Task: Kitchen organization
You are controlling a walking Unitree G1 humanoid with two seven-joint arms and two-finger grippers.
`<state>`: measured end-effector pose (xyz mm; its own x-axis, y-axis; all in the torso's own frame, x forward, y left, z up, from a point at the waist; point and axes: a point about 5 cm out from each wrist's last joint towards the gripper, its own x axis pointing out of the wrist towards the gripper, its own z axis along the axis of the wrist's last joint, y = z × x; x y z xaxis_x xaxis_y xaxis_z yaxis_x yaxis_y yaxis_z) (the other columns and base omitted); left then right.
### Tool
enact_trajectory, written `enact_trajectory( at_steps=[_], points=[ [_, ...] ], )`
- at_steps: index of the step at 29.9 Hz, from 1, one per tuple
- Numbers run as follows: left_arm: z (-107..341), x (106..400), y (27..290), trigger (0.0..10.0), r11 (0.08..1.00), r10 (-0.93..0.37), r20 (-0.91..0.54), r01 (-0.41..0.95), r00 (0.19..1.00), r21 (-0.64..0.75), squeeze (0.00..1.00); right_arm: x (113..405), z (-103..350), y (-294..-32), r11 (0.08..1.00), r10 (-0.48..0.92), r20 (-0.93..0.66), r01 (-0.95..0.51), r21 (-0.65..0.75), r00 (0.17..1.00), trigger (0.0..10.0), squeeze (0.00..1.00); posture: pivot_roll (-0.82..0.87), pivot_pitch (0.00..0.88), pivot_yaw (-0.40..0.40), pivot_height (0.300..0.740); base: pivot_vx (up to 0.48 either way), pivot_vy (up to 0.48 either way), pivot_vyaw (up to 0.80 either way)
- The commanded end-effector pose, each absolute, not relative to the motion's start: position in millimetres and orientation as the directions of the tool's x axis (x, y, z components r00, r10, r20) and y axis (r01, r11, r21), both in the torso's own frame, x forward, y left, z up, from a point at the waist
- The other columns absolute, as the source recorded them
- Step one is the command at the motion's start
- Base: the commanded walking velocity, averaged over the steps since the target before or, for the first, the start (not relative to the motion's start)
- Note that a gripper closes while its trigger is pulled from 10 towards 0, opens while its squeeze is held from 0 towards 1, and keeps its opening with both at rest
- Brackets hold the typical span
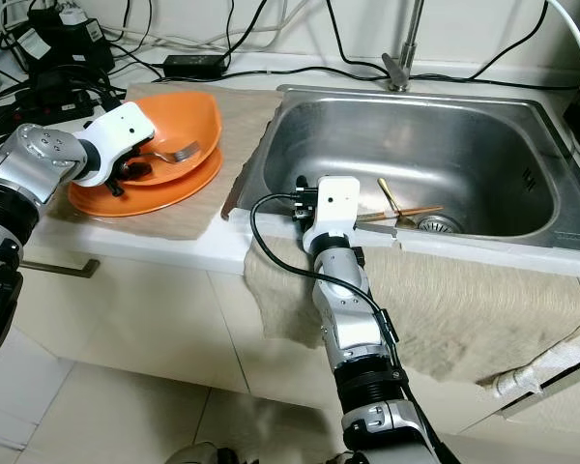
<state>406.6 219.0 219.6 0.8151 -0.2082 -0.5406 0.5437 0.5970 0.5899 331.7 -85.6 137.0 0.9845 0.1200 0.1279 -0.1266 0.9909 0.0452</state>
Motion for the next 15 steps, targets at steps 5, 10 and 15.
enact_trajectory(
  at_steps=[5,10,15],
  points=[
    [209.0,403.3,224.2,0.0,0.619,-0.192,-0.572,0.551,0.798,0.56,0.0,329.9,128.7,-82.8,0.99,0.133,0.084,-0.137,0.04,0.988,10.0,0.0,0.03,0.022,0.097,0.74,0.0,0.0,0.0],
    [207.3,402.8,223.8,0.0,0.618,-0.196,-0.579,0.558,0.792,0.553,0.0,329.5,128.1,-82.9,0.99,0.132,0.081,-0.135,0.041,0.988,10.0,0.0,0.03,0.024,0.098,0.74,0.0,0.0,0.0],
    [208.7,403.3,223.1,0.0,0.627,-0.203,-0.571,0.554,0.795,0.549,0.0,329.6,128.0,-83.1,0.99,0.131,0.08,-0.134,0.041,0.988,10.0,0.0,0.03,0.024,0.098,0.74,0.0,0.0,0.0]
  ],
)
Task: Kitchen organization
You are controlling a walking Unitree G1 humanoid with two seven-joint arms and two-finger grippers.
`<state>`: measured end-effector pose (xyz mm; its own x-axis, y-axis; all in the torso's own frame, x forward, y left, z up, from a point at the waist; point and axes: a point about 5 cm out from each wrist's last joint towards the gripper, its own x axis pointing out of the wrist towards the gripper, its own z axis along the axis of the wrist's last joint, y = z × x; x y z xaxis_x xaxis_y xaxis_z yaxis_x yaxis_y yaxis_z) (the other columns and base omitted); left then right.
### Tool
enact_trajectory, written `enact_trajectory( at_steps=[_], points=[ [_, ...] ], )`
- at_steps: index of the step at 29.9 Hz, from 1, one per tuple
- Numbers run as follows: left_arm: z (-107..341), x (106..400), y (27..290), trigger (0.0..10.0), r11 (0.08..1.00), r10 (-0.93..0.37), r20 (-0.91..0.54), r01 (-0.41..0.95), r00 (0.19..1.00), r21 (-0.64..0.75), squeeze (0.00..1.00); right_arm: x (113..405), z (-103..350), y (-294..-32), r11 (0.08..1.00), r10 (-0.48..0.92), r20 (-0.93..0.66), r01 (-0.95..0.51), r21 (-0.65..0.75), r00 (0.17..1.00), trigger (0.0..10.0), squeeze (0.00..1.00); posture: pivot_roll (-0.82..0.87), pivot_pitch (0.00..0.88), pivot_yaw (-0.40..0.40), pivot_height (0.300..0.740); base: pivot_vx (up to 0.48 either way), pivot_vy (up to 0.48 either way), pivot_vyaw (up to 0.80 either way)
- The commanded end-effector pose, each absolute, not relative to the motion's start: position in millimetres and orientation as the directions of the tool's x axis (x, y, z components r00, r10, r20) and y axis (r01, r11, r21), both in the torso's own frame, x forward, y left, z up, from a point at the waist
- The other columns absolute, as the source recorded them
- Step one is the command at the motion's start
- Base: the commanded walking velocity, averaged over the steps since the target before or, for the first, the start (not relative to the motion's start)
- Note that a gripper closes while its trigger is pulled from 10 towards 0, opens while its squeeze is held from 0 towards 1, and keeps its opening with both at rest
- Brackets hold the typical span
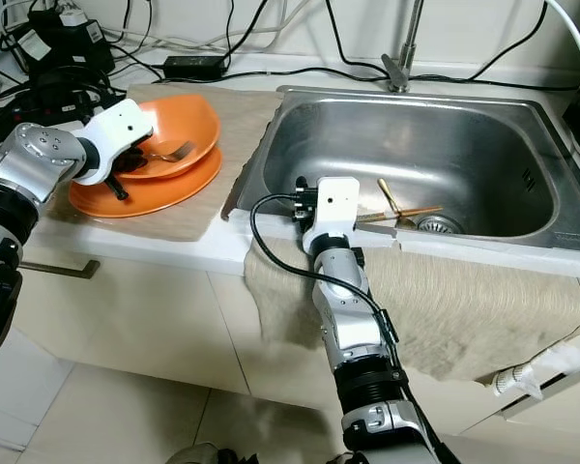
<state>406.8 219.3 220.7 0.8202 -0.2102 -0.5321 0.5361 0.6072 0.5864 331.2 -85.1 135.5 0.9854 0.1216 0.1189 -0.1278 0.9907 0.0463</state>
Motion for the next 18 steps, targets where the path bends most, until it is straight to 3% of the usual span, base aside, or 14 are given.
enact_trajectory(
  at_steps=[1,15,16,17,18],
  points=[
    [209.8,403.7,222.3,0.0,0.632,-0.209,-0.564,0.55,0.799,0.545,0.0,329.6,128.0,-83.1,0.99,0.131,0.08,-0.135,0.041,0.988,10.0,0.0,0.03,0.026,0.098,0.74,0.0,0.0,0.0],
    [210.3,404.0,221.9,0.0,0.639,-0.218,-0.548,0.543,0.807,0.545,0.0,329.6,127.6,-82.2,0.989,0.136,0.076,-0.139,0.043,0.988,10.0,0.0,0.03,0.028,0.096,0.74,0.0,0.0,0.0],
    [209.5,404.1,222.0,2.9,0.64,-0.212,-0.545,0.537,0.811,0.549,0.0,329.6,127.7,-82.0,0.989,0.136,0.076,-0.139,0.044,0.988,10.0,0.0,0.03,0.029,0.095,0.74,0.0,0.0,0.0],
    [208.7,404.1,221.9,10.0,0.642,-0.21,-0.544,0.534,0.813,0.55,0.0,329.6,127.9,-81.8,0.989,0.136,0.076,-0.139,0.045,0.988,10.0,0.0,0.03,0.029,0.095,0.74,0.0,0.0,0.0],
    [208.6,404.6,221.2,10.0,0.653,-0.21,-0.53,0.522,0.821,0.549,0.0,329.7,128.4,-81.4,0.989,0.137,0.077,-0.141,0.046,0.988,10.0,0.0,0.03,0.029,0.095,0.74,0.0,0.0,0.0]
  ],
)
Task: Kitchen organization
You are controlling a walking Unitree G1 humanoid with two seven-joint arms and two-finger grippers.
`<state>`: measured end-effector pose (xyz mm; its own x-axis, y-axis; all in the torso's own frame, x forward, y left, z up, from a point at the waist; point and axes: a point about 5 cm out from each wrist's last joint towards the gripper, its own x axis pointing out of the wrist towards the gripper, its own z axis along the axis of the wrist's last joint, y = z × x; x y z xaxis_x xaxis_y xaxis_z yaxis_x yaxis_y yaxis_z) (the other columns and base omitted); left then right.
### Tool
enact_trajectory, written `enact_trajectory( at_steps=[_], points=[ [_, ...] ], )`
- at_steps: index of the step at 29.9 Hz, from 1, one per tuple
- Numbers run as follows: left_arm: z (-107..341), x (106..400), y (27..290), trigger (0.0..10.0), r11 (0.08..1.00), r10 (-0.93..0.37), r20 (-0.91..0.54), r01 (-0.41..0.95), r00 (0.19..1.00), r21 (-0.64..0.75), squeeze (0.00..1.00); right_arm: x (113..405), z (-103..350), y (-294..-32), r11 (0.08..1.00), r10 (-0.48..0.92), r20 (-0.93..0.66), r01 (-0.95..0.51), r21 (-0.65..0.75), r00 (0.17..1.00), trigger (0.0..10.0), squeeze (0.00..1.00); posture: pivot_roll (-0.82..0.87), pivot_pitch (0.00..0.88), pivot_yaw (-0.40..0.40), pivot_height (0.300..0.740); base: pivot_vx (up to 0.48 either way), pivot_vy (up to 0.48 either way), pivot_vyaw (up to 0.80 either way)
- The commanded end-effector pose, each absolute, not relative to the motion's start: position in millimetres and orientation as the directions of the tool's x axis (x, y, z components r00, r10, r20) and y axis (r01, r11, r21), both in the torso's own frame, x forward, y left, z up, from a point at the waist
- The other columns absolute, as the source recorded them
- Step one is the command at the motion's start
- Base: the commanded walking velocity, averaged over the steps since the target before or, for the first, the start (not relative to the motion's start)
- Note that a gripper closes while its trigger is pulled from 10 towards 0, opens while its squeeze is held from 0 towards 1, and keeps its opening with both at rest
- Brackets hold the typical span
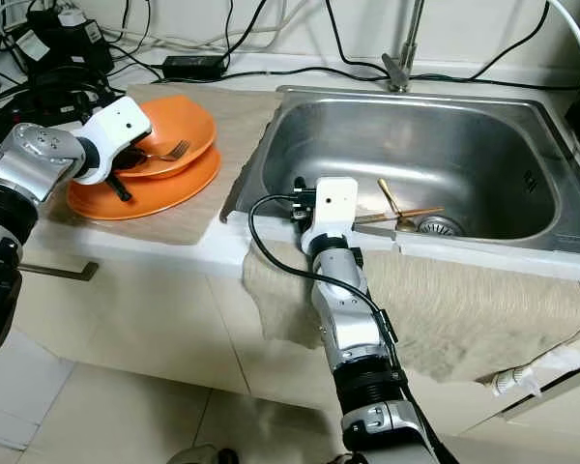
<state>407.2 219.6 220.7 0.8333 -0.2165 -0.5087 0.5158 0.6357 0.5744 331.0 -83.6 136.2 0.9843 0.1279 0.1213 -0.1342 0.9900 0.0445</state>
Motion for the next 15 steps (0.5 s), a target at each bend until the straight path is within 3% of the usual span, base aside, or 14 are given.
enact_trajectory(
  at_steps=[1,6,11,15],
  points=[
    [209,405,221,10.0,0.66,-0.212,-0.521,0.514,0.827,0.548,0.0,330,129,-81,0.989,0.138,0.078,-0.141,0.046,0.987,10.0,0.0,0.03,0.028,0.095,0.74,0.0,0.0,0.0],
    [218,410,210,10.0,0.778,-0.264,-0.404,0.441,0.876,0.448,0.0,330,129,-81,0.988,0.14,0.077,-0.144,0.049,0.987,10.0,0.0,0.03,0.021,0.086,0.74,0.0,0.0,0.0],
    [217,412,208,10.0,0.869,-0.237,-0.293,0.337,0.926,0.363,0.0,333,131,-81,0.988,0.146,0.083,-0.15,0.044,0.986,10.0,0.0,0.04,0.017,0.079,0.74,0.0,0.0,0.0],
    [216,412,209,10.0,0.901,-0.217,-0.257,0.294,0.942,0.318,0.0,333,132,-80,0.987,0.149,0.084,-0.153,0.043,0.985,10.0,0.0,0.04,0.014,0.076,0.74,0.0,0.0,0.0]
  ],
)
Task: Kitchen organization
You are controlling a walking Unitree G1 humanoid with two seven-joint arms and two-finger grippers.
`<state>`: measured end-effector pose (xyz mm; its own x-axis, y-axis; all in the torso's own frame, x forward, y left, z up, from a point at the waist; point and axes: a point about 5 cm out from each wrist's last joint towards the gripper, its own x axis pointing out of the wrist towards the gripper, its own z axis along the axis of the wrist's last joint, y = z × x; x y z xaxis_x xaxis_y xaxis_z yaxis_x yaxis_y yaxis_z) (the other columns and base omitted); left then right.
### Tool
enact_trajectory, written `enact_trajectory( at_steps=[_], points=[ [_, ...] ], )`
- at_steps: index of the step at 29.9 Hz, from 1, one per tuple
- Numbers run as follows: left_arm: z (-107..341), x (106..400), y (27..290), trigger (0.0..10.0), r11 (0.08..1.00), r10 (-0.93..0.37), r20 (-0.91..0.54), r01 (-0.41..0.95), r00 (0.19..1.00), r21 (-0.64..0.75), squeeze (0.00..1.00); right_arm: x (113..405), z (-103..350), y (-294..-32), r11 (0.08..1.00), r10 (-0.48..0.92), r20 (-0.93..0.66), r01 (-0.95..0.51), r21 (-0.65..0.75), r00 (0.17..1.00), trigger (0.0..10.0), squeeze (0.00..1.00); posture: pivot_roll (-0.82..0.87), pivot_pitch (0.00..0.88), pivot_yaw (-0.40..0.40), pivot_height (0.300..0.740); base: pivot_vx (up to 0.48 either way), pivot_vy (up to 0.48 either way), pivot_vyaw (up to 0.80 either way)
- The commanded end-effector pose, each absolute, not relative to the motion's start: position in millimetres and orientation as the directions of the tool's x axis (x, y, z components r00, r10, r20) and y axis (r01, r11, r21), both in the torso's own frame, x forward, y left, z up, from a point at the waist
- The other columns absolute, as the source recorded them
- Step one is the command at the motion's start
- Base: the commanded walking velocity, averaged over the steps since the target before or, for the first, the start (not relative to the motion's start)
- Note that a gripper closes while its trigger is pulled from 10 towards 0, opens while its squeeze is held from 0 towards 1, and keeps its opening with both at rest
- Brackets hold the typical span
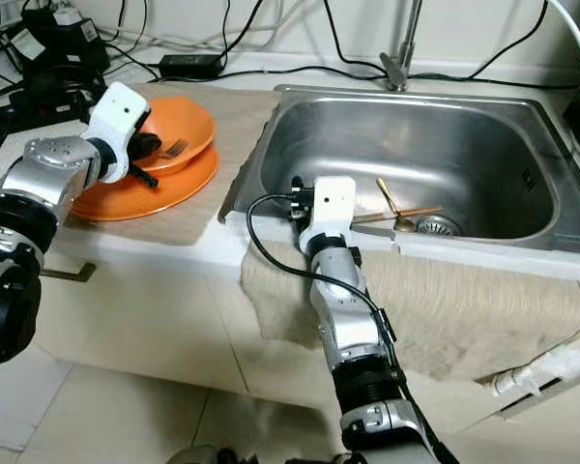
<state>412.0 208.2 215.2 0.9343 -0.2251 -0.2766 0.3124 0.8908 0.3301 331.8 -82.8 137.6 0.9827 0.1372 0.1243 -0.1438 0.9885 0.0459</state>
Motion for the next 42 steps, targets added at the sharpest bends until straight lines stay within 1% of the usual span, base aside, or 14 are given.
enact_trajectory(
  at_steps=[1,5,8,11,12,13,16,20,23,26,31,37,40,42],
  points=[
    [215,412,209,10.0,0.91,-0.212,-0.247,0.284,0.945,0.304,0.0,333,132,-80,0.987,0.15,0.084,-0.154,0.044,0.985,10.0,0.0,0.04,0.013,0.075,0.74,0.0,0.0,0.0],
    [220,413,209,10.0,0.944,-0.189,-0.18,0.229,0.965,0.239,0.0,332,131,-79,0.987,0.154,0.085,-0.158,0.042,0.984,10.0,0.0,0.04,0.009,0.079,0.74,0.0,0.0,0.0],
    [227,414,206,10.0,0.971,-0.167,-0.088,0.179,0.982,0.156,0.0,332,132,-80,0.987,0.154,0.088,-0.158,0.041,0.984,10.0,0.0,0.04,0.006,0.082,0.74,0.0,0.0,0.0],
    [233,409,202,10.0,0.985,-0.129,0.044,0.123,0.991,0.121,0.0,332,134,-80,0.987,0.151,0.098,-0.156,0.037,0.984,10.0,0.0,0.04,0.004,0.078,0.74,0.0,0.0,0.0],
    [234,407,201,10.0,0.988,-0.119,0.073,0.11,0.99,0.111,0.0,332,134,-80,0.987,0.151,0.1,-0.155,0.036,0.983,10.0,0.0,0.05,0.002,0.078,0.74,0.0,0.0,0.0],
    [234,407,201,10.0,0.988,-0.119,0.073,0.11,0.99,0.111,0.0,332,134,-80,0.987,0.151,0.1,-0.155,0.036,0.983,10.0,0.0,0.05,0.002,0.078,0.74,0.0,0.0,0.0],
    [238,397,195,10.0,0.991,-0.096,0.148,0.082,0.984,0.101,0.0,332,136,-81,0.988,0.149,0.114,-0.153,0.026,0.982,10.0,0.0,0.05,0.0,0.076,0.74,0.0,0.0,0.0],
    [237,369,182,10.0,0.994,-0.081,0.213,0.063,0.974,0.091,0.0,329,152,-82,0.99,0.139,0.189,-0.136,-0.029,0.972,10.0,0.0,0.05,0.0,0.078,0.74,0.0,0.0,0.0],
    [241,362,177,10.0,0.995,-0.077,0.247,0.057,0.966,0.086,0.0,328,154,-83,0.991,0.133,0.204,-0.127,-0.044,0.97,10.0,0.0,0.06,0.0,0.079,0.74,0.0,0.0,0.0],
    [253,349,163,10.0,0.991,-0.109,0.305,0.081,0.946,0.102,0.0,324,166,-84,0.992,0.11,0.268,-0.09,-0.084,0.957,10.0,0.0,0.06,0.0,0.076,0.74,0.0,0.0,0.0],
    [254,341,160,10.0,0.991,-0.115,0.301,0.09,0.947,0.094,0.0,320,171,-83,0.993,0.101,0.285,-0.081,-0.081,0.953,10.0,0.0,0.06,0.0,0.076,0.74,0.0,0.0,0.0],
    [229,320,163,10.0,0.993,-0.098,0.186,0.085,0.978,0.076,0.0,310,167,-91,0.993,0.083,0.266,-0.059,-0.098,0.96,10.0,0.0,0.06,0.0,0.075,0.74,0.0,0.0,0.0],
    [223,316,165,10.0,0.993,-0.095,0.161,0.082,0.982,0.086,0.0,309,164,-92,0.993,0.078,0.254,-0.054,-0.102,0.964,10.0,0.0,0.06,0.0,0.074,0.74,0.0,0.0,0.0],
    [212,305,170,10.0,0.992,-0.091,0.116,0.08,0.989,0.097,0.0,308,162,-94,0.993,0.072,0.245,-0.047,-0.108,0.967,10.0,0.0,0.06,0.0,0.07,0.74,0.0,0.0,0.0]
  ],
)
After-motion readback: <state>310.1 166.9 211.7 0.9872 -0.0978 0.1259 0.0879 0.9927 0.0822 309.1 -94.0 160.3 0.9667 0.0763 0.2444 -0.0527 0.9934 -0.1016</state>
